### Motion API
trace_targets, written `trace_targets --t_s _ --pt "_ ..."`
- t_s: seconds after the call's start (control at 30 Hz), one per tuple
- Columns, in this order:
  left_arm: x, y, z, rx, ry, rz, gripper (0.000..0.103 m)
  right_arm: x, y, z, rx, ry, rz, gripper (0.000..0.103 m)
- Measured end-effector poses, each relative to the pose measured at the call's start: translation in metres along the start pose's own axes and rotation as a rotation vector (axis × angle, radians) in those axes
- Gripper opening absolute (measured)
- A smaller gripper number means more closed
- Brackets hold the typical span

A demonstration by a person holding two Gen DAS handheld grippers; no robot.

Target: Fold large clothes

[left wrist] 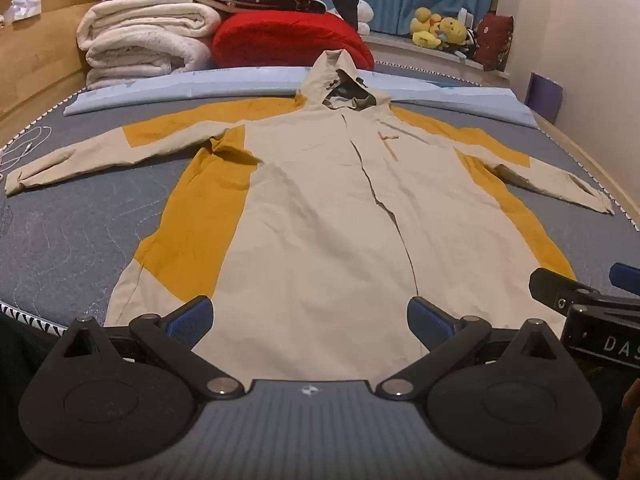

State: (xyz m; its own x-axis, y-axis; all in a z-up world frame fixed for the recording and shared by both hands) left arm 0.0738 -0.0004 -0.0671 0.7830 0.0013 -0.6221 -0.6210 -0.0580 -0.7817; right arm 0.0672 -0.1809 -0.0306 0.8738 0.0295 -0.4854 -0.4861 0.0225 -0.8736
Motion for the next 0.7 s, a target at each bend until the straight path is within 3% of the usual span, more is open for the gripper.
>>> trace_targets --t_s 0.23,0.5,0.7 --pt "-0.002 -0.003 -0.005 0.011 0.004 -0.021 0.103 0.001 0.000 0.000 0.013 0.005 0.004 0.102" --pt "-0.005 -0.007 -0.010 0.035 0.001 -0.099 0.103 0.003 0.002 0.002 0.009 -0.003 0.022 0.102" --pt "-0.003 -0.006 -0.009 0.017 0.007 -0.077 0.103 0.005 0.001 0.003 0.007 -0.004 0.029 0.101"
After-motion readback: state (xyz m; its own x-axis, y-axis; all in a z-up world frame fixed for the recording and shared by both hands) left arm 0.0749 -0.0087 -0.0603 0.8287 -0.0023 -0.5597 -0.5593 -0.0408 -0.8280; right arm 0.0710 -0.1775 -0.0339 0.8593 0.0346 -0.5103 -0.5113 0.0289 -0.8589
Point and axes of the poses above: each gripper's, at about its wrist camera, not at the fingertips, and x roughly the way its jaws point, z to its left, y to its underside, the point moved 10 cm from there along x, roughly the way its jaws point, and after that the axes turned 4 degrees about -z, right-handed, at the moved point
